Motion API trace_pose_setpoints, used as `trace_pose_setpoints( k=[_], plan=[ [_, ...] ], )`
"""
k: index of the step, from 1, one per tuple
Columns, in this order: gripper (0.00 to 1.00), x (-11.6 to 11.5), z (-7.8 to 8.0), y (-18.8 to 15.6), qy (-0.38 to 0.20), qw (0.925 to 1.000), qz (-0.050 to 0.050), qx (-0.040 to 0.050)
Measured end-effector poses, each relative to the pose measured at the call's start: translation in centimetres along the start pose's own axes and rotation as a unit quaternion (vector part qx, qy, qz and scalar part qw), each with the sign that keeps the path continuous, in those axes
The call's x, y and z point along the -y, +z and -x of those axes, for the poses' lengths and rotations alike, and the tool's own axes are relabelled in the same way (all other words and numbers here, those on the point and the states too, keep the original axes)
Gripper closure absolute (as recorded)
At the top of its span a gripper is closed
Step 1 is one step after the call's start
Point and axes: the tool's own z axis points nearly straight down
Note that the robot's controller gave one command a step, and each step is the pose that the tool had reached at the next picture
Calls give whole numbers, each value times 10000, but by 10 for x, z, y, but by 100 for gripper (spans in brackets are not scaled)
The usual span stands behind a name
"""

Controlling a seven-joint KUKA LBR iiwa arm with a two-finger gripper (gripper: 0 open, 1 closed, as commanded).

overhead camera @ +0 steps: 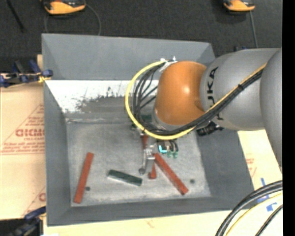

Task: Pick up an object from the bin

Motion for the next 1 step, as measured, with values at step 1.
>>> trace_pose_setpoints(
  k=[1],
  plan=[
    [0,-54,-39,87,606,9982,2,-10]
  ],
)
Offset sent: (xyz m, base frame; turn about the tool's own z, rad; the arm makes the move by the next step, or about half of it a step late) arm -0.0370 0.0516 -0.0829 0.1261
